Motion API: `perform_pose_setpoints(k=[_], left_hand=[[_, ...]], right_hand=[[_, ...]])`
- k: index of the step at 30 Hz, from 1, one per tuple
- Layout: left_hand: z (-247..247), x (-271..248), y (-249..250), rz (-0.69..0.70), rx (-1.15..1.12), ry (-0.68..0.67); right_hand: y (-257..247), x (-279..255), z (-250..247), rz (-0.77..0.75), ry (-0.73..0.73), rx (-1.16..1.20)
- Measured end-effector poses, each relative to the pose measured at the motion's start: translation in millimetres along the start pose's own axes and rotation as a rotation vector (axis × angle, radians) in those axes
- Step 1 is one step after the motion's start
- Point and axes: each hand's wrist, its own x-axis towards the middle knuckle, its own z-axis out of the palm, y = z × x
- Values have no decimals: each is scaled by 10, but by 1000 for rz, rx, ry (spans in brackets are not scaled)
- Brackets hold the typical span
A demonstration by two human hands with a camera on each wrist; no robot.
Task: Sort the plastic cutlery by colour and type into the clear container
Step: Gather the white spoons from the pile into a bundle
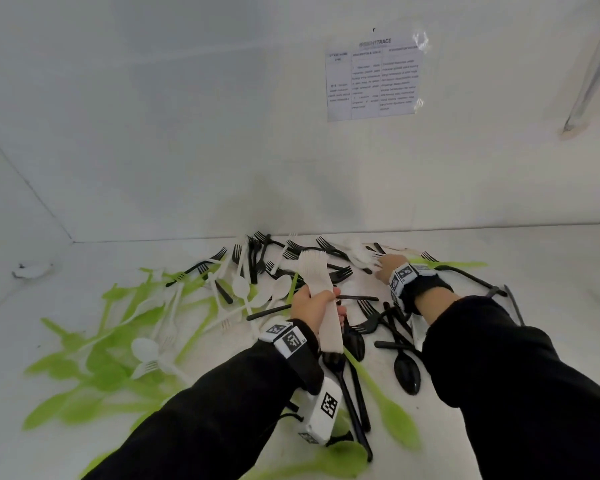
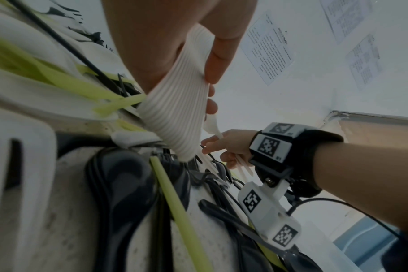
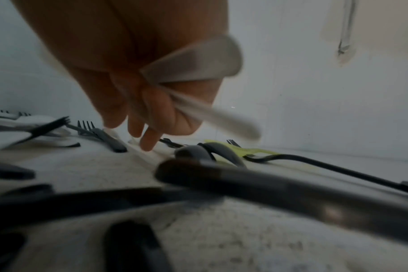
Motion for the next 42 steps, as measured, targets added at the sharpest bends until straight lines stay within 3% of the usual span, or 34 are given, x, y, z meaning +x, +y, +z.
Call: perform_pose_setpoints(k=[9, 18, 26, 35, 42], left_hand=[[21, 274, 0, -34, 0, -79], [72, 499, -21, -68, -51, -56], [81, 585, 41, -49, -40, -78], [57, 576, 1, -52, -94, -60], [35, 557, 10, -37, -82, -63]], right_hand=[[49, 166, 36, -9, -108, -135], [57, 426, -143, 161, 79, 126], [21, 468, -76, 126, -65, -34], [-12, 436, -7, 95, -25, -145], [-42, 360, -105, 151, -33, 128]])
